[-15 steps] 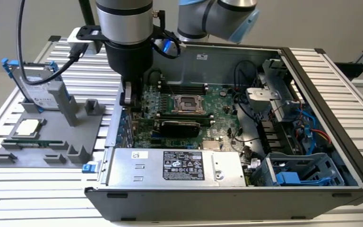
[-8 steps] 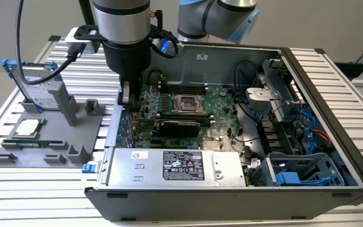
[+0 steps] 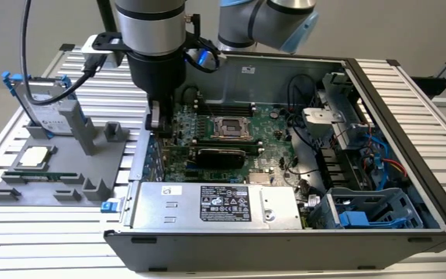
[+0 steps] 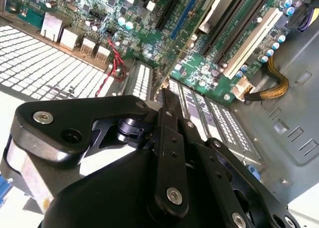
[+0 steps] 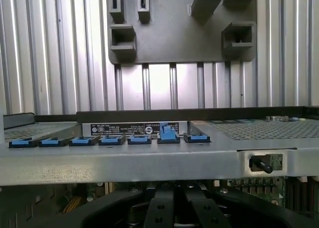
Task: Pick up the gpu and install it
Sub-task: 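Insert the gpu into the slot, then press down on the gpu until it lock into place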
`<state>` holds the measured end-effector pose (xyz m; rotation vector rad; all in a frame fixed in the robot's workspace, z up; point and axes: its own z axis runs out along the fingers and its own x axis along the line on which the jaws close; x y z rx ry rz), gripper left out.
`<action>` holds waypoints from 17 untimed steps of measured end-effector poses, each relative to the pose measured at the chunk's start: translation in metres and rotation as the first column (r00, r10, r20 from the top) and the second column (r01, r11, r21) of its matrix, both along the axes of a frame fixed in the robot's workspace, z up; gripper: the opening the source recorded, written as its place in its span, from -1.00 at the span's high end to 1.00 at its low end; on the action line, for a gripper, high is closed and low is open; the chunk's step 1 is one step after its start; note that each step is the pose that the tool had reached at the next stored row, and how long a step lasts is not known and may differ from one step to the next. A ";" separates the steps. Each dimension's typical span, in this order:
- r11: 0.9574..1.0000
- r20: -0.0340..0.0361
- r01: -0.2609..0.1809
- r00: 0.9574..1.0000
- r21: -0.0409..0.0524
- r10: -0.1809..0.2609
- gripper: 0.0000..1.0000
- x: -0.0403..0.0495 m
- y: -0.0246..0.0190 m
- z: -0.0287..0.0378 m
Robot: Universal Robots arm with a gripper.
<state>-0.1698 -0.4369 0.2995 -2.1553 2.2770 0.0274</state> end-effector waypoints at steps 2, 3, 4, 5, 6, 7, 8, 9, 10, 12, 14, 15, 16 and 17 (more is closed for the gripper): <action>1.000 0.000 -0.001 1.000 0.000 0.001 1.00 0.0040 -0.0001 0.0000; 1.000 0.000 0.000 1.000 0.000 0.000 1.00 0.0059 -0.0001 0.0000; 1.000 0.000 -0.001 1.000 0.000 0.001 1.00 0.0080 -0.0001 0.0000; 1.000 0.000 -0.001 1.000 0.000 0.001 1.00 0.0096 -0.0001 0.0000; 1.000 0.000 -0.001 1.000 0.000 0.001 1.00 0.0105 -0.0001 0.0000; 1.000 0.000 -0.001 1.000 0.000 0.001 1.00 0.0110 -0.0001 0.0000; 1.000 0.000 -0.001 1.000 0.000 0.001 1.00 0.0121 0.0000 0.0000; 1.000 0.000 -0.001 1.000 0.000 0.001 1.00 0.0136 0.0000 0.0000; 1.000 0.000 -0.001 1.000 0.000 0.001 1.00 0.0152 0.0000 0.0000; 1.000 0.000 -0.001 1.000 0.000 0.001 1.00 0.0182 -0.0001 0.0001; 1.000 0.000 -0.001 1.000 0.000 0.001 1.00 0.0220 -0.0001 0.0000; 1.000 0.000 -0.001 1.000 0.000 0.001 1.00 0.0242 -0.0001 0.0001; 1.000 0.000 0.000 1.000 0.000 0.000 1.00 0.0261 0.0000 0.0000; 1.000 0.000 -0.001 1.000 0.000 0.001 1.00 0.0283 -0.0001 0.0000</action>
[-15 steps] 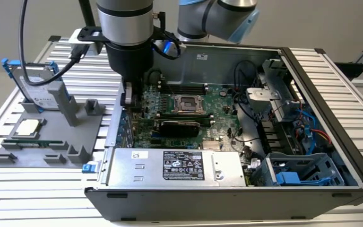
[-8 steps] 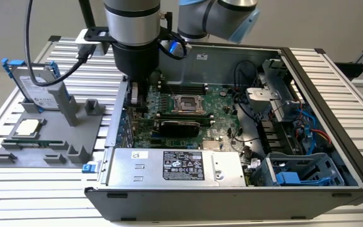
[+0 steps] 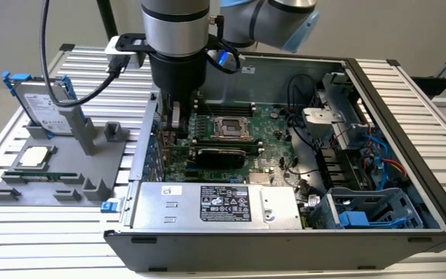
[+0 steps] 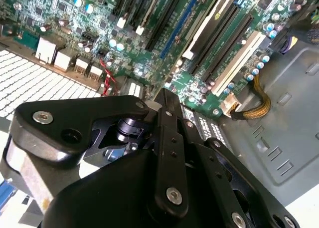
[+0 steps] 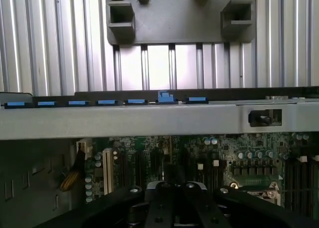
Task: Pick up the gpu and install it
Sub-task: 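Press down on the gpu until it lock into place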
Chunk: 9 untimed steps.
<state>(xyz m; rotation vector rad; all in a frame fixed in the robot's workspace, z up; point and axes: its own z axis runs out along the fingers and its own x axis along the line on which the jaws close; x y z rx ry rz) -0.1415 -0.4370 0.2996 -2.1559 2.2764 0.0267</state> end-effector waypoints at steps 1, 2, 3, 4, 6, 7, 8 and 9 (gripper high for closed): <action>1.000 0.000 0.000 1.000 0.000 0.000 1.00 0.0021 0.0000 0.0000; 1.000 0.000 0.000 1.000 0.000 0.000 1.00 0.0042 0.0000 0.0000; 1.000 0.000 0.000 1.000 0.000 0.000 1.00 0.0064 0.0000 0.0000; 1.000 0.000 0.000 1.000 0.000 0.000 1.00 0.0086 0.0000 0.0000; 1.000 0.000 0.000 1.000 0.000 0.000 1.00 0.0129 0.0000 0.0000; 1.000 0.000 0.000 1.000 0.000 0.000 1.00 0.0148 0.0000 0.0000; 1.000 0.000 0.000 1.000 0.000 0.000 1.00 0.0168 0.0000 0.0000; 1.000 0.000 0.000 1.000 0.000 0.000 1.00 0.0188 0.0000 0.0000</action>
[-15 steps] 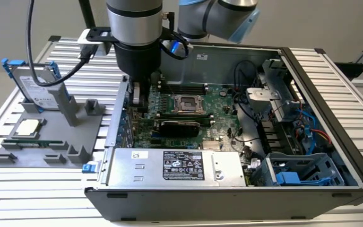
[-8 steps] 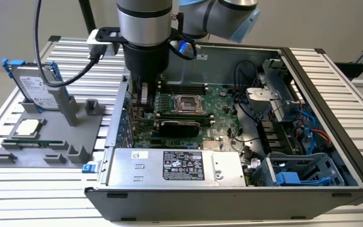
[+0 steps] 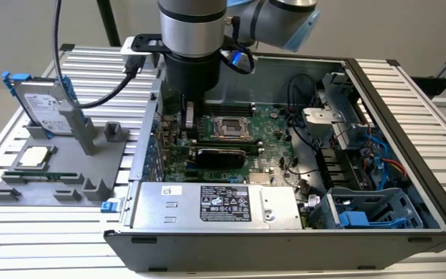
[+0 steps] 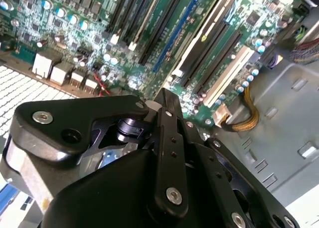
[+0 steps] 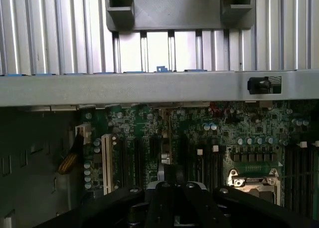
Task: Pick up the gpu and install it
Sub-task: 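Press down on the gpu until it lock into place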
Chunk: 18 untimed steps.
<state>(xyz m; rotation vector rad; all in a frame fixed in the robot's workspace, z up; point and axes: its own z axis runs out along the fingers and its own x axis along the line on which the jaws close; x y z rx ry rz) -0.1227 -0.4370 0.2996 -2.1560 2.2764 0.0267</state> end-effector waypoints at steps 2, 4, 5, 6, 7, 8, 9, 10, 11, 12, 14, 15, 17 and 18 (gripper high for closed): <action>1.000 0.000 0.000 1.000 0.000 0.000 1.00 0.0037 0.0000 0.0000; 1.000 0.000 0.000 1.000 0.000 0.000 1.00 0.0073 0.0000 0.0000; 1.000 0.000 0.000 1.000 0.000 0.000 1.00 0.0090 0.0000 0.0000; 1.000 0.000 0.000 1.000 0.000 0.000 1.00 0.0107 0.0000 0.0000; 1.000 0.000 0.000 1.000 0.000 0.000 1.00 0.0123 0.0000 -0.0001; 1.000 0.000 0.000 1.000 0.000 0.000 1.00 0.0140 0.0000 0.0000; 1.000 0.000 0.000 1.000 0.000 0.000 1.00 0.0158 0.0000 0.0000; 1.000 0.000 0.000 1.000 0.000 0.000 1.00 0.0176 0.0000 0.0000; 1.000 0.000 0.000 1.000 0.000 0.000 1.00 0.0194 0.0000 0.0000; 1.000 0.000 0.000 1.000 0.000 0.000 1.00 0.0213 0.0000 0.0000; 1.000 0.000 0.000 1.000 0.000 0.000 1.00 0.0245 0.0000 0.0000; 1.000 0.000 0.000 1.000 0.000 0.000 1.00 0.0261 0.0000 0.0000; 1.000 0.000 0.000 1.000 0.000 0.000 1.00 0.0299 0.0000 -0.0001; 1.000 0.000 0.000 1.000 0.000 0.000 1.00 0.0320 0.0000 -0.0001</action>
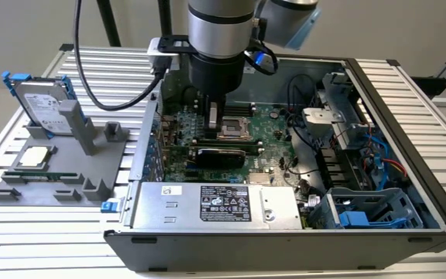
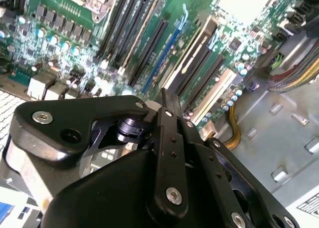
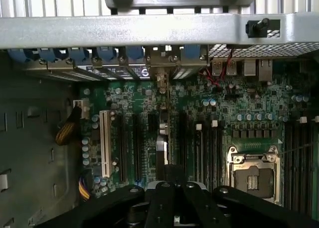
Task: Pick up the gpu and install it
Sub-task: 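Press down on the gpu until it lock into place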
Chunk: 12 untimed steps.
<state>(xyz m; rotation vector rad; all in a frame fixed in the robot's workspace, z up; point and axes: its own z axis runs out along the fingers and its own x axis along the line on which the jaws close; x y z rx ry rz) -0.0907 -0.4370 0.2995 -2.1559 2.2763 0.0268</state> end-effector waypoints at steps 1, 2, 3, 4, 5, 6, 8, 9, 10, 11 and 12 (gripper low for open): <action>1.000 0.000 0.000 1.000 0.000 0.000 1.00 0.0020 0.0000 0.0000; 1.000 0.000 0.000 1.000 0.000 0.000 1.00 0.0040 0.0000 0.0001; 1.000 0.000 0.000 1.000 0.000 0.000 1.00 0.0061 0.0000 0.0000; 1.000 0.000 0.000 1.000 0.000 0.000 1.00 0.0082 0.0000 0.0000; 1.000 0.000 0.000 1.000 0.000 0.000 1.00 0.0103 0.0000 0.0000; 1.000 0.000 0.000 1.000 0.000 0.000 1.00 0.0124 0.0000 0.0000; 1.000 0.000 0.000 1.000 0.000 0.000 1.00 0.0162 0.0000 0.0000; 1.000 0.000 0.000 1.000 0.000 0.000 1.00 0.0176 0.0000 0.0001; 1.000 -0.001 0.000 1.000 0.000 0.000 1.00 0.0184 -0.0001 0.0001; 1.000 0.000 0.000 1.000 0.000 0.000 1.00 0.0185 -0.0001 0.0001; 1.000 0.000 0.000 1.000 0.000 0.000 1.00 0.0187 0.0000 0.0001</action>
